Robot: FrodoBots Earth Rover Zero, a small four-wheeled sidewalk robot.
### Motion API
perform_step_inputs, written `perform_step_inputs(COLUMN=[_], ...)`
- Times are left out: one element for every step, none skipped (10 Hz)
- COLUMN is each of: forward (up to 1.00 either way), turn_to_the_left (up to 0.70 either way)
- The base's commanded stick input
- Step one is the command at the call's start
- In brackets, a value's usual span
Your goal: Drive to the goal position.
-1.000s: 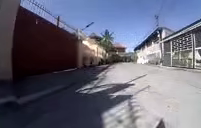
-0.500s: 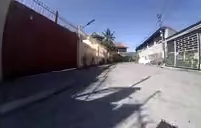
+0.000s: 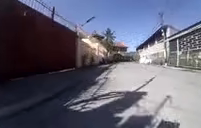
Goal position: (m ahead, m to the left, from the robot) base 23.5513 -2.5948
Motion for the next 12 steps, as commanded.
perform_step_inputs(forward=[0.7, 0.7, 0.7, 0.7, 0.7, 0.7, 0.7, 0.7, 0.7, 0.7, 0.7, 0.7], turn_to_the_left=[-0.03, -0.03, -0.03, -0.03, -0.03, -0.03, -0.03, -0.03, -0.03, -0.03, -0.35, -0.35])
